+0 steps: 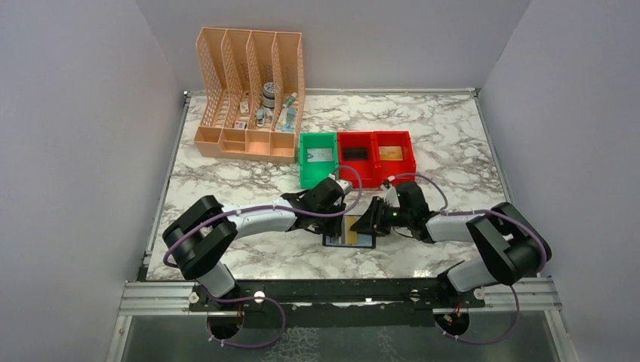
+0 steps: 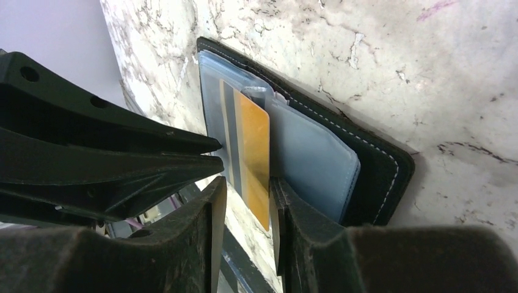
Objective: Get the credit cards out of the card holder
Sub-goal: Remove the credit card from the card holder.
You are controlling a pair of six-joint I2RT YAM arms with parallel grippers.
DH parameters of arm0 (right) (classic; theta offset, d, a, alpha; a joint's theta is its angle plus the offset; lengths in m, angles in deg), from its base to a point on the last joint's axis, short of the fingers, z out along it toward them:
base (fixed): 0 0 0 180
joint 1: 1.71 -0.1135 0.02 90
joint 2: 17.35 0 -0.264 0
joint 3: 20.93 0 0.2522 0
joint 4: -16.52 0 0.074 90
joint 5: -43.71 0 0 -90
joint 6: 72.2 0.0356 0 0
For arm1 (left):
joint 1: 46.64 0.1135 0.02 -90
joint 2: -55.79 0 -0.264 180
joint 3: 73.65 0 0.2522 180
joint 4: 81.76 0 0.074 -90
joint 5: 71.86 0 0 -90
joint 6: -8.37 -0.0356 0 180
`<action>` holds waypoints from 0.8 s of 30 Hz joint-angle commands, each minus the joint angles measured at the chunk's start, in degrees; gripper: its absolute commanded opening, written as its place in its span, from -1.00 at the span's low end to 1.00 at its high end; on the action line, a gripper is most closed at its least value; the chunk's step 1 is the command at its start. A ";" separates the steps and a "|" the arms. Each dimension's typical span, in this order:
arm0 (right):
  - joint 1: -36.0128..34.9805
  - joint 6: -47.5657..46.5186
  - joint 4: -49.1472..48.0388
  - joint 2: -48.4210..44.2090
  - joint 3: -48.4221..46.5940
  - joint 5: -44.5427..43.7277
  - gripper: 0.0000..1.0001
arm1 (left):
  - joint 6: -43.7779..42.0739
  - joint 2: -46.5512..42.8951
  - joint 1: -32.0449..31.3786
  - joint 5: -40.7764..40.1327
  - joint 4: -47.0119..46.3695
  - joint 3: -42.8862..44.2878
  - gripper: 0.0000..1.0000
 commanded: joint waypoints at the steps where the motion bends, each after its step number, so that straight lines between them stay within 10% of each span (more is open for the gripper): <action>1: 0.25 1.87 -6.31 2.18 0.51 1.26 -0.33 | -1.04 0.17 -0.36 -2.26 3.15 -0.29 -0.59; 24: 0.28 4.61 -14.25 8.00 2.49 2.95 -0.78 | -0.72 0.01 -0.34 -2.32 3.23 -0.53 -0.61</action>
